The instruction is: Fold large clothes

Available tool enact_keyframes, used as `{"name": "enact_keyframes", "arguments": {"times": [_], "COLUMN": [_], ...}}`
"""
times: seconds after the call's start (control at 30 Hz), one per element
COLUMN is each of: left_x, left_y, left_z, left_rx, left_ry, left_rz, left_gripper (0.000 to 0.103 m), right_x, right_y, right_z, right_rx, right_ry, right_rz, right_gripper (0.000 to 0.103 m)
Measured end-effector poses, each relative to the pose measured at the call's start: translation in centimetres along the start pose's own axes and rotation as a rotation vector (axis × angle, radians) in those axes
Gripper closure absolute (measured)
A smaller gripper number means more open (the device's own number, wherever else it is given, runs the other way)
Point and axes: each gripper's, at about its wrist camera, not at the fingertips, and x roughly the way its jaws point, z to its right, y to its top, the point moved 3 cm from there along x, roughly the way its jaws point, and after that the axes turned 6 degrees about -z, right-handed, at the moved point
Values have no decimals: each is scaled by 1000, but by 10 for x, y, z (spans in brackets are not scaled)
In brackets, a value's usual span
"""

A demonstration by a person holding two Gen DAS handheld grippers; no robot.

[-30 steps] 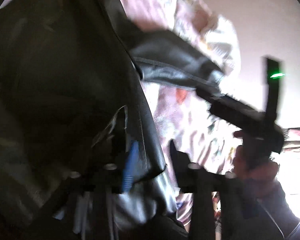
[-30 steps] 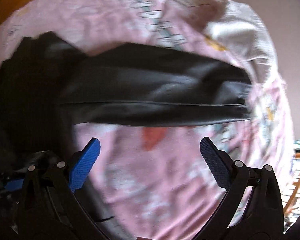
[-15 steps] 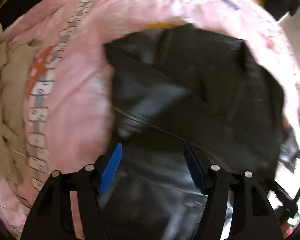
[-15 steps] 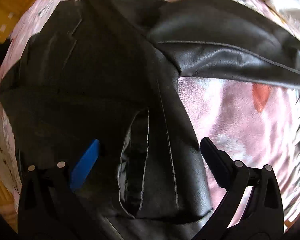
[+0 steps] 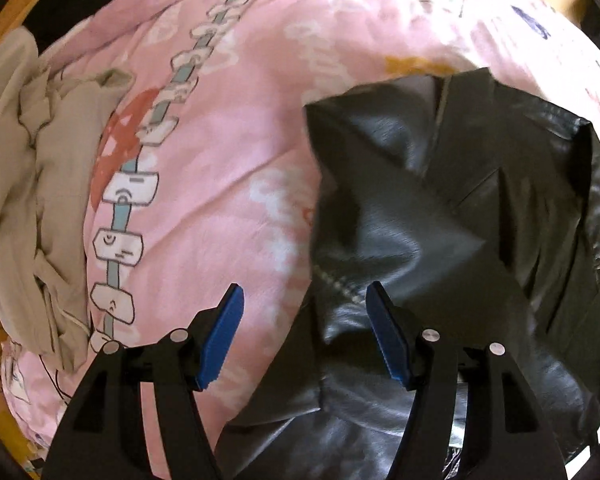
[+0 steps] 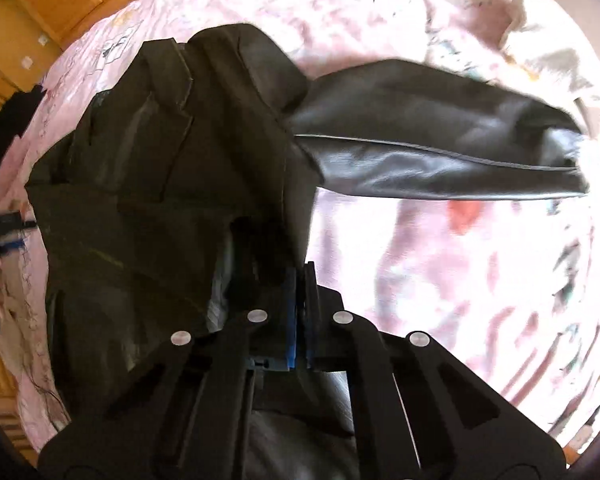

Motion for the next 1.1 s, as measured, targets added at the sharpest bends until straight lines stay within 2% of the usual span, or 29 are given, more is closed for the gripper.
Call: {"name": "enact_keyframes", "arguments": {"times": [0.03,0.07,0.1,0.17,0.3,0.37,0.4,0.43,0.47,0.5,0.53,0.57,0.6,0.7,0.77,0.87,1.0,1.03,1.1], "left_x": [-3,-5,-7,-4,13,25,31,37,39,42,43,43,43,41,39,39,37,37,37], "left_y": [1,0,0,-4,-24,-36,-41,-46,-48,-50,-51,-51,-51,-49,-49,-49,-50,-50,-52], "left_z": [5,10,15,27,56,69,74,78,80,81,82,82,82,81,79,77,75,74,73], "left_rx": [6,9,10,9,46,75,83,90,93,99,103,105,109,121,127,126,124,125,130], "left_ry": [-4,-16,-34,-64,-96,-72,-66,-61,-52,-43,-41,-41,-45,-51,-50,-44,-55,-58,-60], "left_rz": [12,17,21,15,-26,-48,-63,-76,-80,-84,-88,-90,-93,-93,-93,-91,-91,-91,-92], "left_gripper": [42,42,42,41,41,41,41,41,41,41,41,41,41,41,41,40,39,38,38], "right_x": [-2,-3,0,7,26,37,44,50,56,62,70,76,83,98,101,95,76,75,71], "right_y": [-4,-9,-12,-18,-11,1,9,14,20,22,25,28,32,36,39,43,50,50,47], "right_z": [4,12,18,31,24,8,4,-2,-5,-5,-9,-11,-14,-21,-29,-45,-66,-69,-71], "right_rx": [-12,-12,8,91,208,219,216,206,201,203,206,210,210,218,208,108,12,-6,-29], "right_ry": [-58,-78,-59,68,307,375,383,398,412,425,433,438,443,416,427,374,390,390,355], "right_rz": [2,1,-14,-45,-101,-114,-123,-136,-149,-155,-165,-171,-175,-194,-163,-161,-122,-114,-100], "right_gripper": [103,103,103,103,103,99,99,93,82,74,51,39,37,37,39,72,90,98,99]}}
